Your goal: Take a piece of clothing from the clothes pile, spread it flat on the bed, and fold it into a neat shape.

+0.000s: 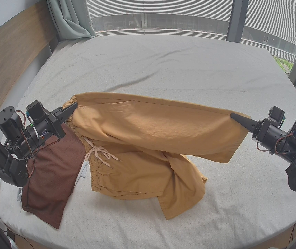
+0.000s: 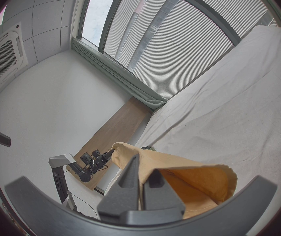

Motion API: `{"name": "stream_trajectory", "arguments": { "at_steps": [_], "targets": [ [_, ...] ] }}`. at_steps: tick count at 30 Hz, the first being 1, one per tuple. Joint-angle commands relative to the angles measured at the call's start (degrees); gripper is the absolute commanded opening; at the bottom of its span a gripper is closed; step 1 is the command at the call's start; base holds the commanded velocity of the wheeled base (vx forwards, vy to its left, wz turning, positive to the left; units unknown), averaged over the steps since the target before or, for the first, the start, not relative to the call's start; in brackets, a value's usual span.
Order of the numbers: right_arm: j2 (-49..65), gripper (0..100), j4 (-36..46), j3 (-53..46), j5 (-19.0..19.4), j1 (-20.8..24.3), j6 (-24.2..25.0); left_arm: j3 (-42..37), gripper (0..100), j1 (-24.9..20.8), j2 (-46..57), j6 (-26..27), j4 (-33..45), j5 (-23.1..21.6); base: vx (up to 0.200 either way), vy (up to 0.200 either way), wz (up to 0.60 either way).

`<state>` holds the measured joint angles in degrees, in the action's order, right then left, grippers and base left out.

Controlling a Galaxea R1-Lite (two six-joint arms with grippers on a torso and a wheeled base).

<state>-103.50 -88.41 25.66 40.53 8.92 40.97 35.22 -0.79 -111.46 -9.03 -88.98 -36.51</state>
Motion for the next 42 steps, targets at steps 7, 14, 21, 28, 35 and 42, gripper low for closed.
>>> {"name": "stream_trajectory", "arguments": {
  "at_steps": [7, 14, 21, 28, 35, 42],
  "targets": [
    [-0.7, 0, 0.0, 2.4, 0.0, -0.7, 0.1, -0.6, 0, 0.0, -0.1, 0.1, -0.1, -0.1, 0.000, 0.000, 0.00],
    [-1.5, 0, 0.0, 3.9, 0.0, -0.9, 0.2, -0.5, 0, 0.2, -0.2, 0.1, -0.1, -0.1, 0.000, 0.000, 0.00],
    [-2.0, 0, 0.0, 5.1, 0.0, -2.1, 0.2, -0.5, 0, 0.3, -0.3, 0.1, -0.1, -0.1, 0.000, 0.000, 0.00],
    [-3.6, 0, -0.1, 6.2, -0.5, -2.6, 0.1, -0.4, 0, 0.6, -0.6, 0.1, -0.1, -0.1, 0.000, 0.000, 0.00],
    [-3.6, 0, 0.0, 6.5, -1.2, -2.5, 0.1, -0.4, 0, 0.6, -0.6, 0.0, -0.1, -0.1, 0.000, 0.000, 0.00],
    [-4.3, 0, 0.1, 6.9, -1.9, -2.5, 0.0, -0.6, 0, 0.8, -2.7, -0.1, -0.1, 0.0, 0.000, 0.000, 0.00]
  ]
}}
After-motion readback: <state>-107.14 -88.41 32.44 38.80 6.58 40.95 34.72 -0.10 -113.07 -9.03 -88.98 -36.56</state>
